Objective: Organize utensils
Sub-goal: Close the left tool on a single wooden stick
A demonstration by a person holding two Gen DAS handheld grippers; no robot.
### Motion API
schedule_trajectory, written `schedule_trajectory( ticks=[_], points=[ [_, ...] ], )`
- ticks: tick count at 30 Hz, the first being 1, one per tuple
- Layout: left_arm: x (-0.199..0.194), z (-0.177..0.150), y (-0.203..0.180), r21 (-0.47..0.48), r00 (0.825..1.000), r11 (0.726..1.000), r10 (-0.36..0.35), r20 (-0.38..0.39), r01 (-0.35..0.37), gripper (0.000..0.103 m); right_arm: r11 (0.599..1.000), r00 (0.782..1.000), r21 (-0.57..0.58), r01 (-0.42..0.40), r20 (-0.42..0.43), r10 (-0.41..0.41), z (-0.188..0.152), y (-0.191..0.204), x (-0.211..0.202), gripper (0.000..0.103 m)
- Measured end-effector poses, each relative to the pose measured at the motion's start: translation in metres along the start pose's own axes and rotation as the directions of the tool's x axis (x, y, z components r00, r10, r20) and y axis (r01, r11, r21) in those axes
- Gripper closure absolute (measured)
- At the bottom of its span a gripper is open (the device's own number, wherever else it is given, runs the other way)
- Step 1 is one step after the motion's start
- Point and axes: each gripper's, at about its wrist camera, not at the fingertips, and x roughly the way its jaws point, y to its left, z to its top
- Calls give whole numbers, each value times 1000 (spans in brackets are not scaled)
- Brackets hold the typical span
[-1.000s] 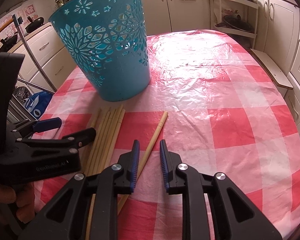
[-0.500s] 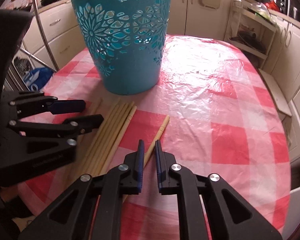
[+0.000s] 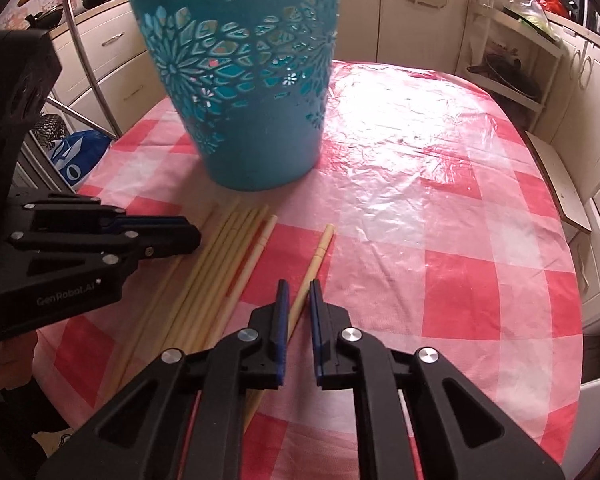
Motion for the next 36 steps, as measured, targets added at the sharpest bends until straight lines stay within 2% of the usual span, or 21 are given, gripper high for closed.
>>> schedule_trajectory(
  ticks=[3, 8, 18, 29, 33, 36],
  points=[
    [1, 2, -3, 10, 997, 996, 83, -6, -83, 93, 1000, 1000, -3, 0, -3, 0, 2, -1, 2, 92],
    [2, 1, -10, 59, 991, 989, 136, 5, -136, 93, 1000, 1000, -20, -9, -11, 8, 2, 3, 1, 92],
    [1, -1, -16, 68, 988, 985, 154, 26, -156, 95, 1000, 1000, -18, 4, -3, -4, 1, 5, 1, 92],
    [-8, -1, -22, 94, 995, 990, 100, 25, -102, 98, 1000, 1000, -18, 8, 10, -8, -2, 6, 1, 92],
    [-30, 1, -24, 137, 999, 990, 32, 44, -37, 98, 1000, 1000, -16, 8, 14, -7, -3, 6, 0, 92],
    [-56, 3, -24, 182, 995, 982, -58, 80, 42, 98, 1000, 1000, -16, 7, 13, -7, -3, 6, 0, 92]
  ],
)
